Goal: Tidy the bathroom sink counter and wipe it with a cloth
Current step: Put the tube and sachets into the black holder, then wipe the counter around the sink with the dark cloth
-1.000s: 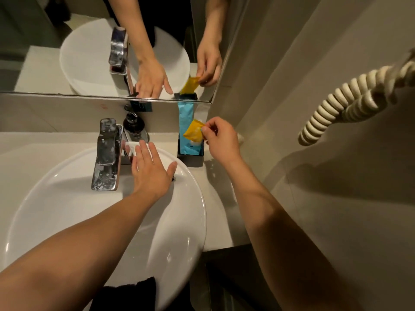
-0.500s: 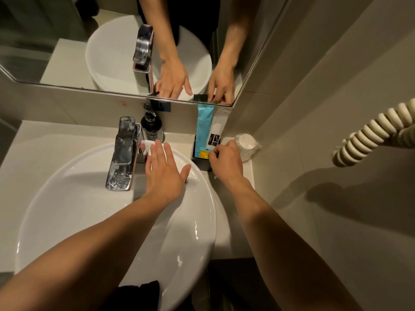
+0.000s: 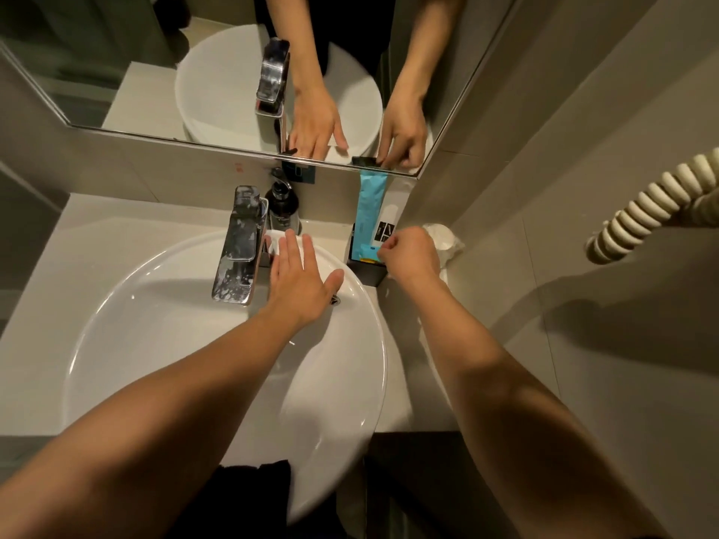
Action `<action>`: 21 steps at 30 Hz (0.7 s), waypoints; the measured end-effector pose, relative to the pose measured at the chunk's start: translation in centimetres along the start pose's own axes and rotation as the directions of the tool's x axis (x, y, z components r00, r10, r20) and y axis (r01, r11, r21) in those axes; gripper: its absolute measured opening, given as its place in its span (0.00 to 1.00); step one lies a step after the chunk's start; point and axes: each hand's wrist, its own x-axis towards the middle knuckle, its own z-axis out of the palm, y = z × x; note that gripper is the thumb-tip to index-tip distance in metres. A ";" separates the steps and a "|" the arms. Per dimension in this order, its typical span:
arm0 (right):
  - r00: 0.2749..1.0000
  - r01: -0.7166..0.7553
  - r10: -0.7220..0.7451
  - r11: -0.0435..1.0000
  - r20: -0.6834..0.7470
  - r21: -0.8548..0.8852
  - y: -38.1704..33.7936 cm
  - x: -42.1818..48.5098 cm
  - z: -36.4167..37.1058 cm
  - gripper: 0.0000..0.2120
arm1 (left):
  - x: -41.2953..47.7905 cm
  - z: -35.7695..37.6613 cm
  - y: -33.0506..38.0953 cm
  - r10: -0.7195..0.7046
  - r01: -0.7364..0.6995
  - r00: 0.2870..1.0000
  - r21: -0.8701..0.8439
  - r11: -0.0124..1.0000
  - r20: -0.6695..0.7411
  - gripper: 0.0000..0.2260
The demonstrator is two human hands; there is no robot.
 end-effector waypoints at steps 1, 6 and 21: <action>0.999 0.037 -0.035 0.999 -0.038 0.037 -0.1 -1.1 -0.7 0.03 | -0.6 -0.7 0.0 0.045 -0.046 0.998 -0.030 0.998 -0.033 0.40; 0.971 0.238 -0.241 0.957 -0.003 0.164 0.0 -11.7 -0.5 0.05 | -8.4 -3.6 -2.4 0.269 -0.281 0.959 -0.170 0.944 -0.091 0.34; 0.749 0.268 -0.056 0.937 0.660 -0.225 0.0 -29.1 11.2 0.25 | -22.0 -1.0 -16.8 0.254 -0.403 0.777 0.144 0.904 0.576 0.30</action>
